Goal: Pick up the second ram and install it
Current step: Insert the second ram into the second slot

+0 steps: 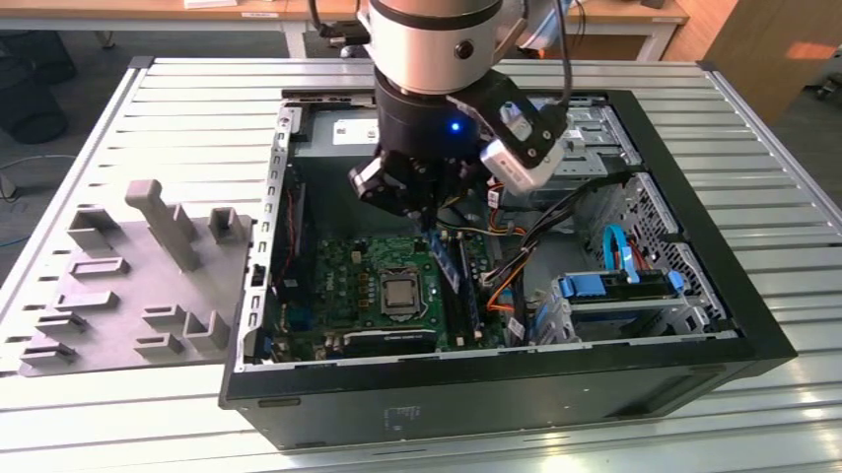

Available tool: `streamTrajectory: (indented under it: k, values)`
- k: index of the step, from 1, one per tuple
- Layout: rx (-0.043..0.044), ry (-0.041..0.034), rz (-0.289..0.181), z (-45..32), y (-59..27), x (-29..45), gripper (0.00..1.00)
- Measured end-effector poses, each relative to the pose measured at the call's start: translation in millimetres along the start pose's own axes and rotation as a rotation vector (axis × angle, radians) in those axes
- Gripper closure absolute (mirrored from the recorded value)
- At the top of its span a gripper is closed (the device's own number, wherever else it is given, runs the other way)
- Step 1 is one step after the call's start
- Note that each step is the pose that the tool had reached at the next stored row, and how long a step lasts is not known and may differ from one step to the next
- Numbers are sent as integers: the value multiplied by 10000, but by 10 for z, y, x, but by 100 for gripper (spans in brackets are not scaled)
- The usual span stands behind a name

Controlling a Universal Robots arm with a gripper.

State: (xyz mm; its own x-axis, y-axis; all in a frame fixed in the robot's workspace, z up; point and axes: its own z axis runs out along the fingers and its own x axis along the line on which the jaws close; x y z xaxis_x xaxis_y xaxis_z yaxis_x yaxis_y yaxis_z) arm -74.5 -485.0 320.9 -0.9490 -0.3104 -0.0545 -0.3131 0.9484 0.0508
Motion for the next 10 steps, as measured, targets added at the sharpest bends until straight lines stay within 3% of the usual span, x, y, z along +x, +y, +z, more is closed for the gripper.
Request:
streamTrajectory:
  k: [10]
  values:
    - [98, -92, 1803, 9, 0, 0, 88]
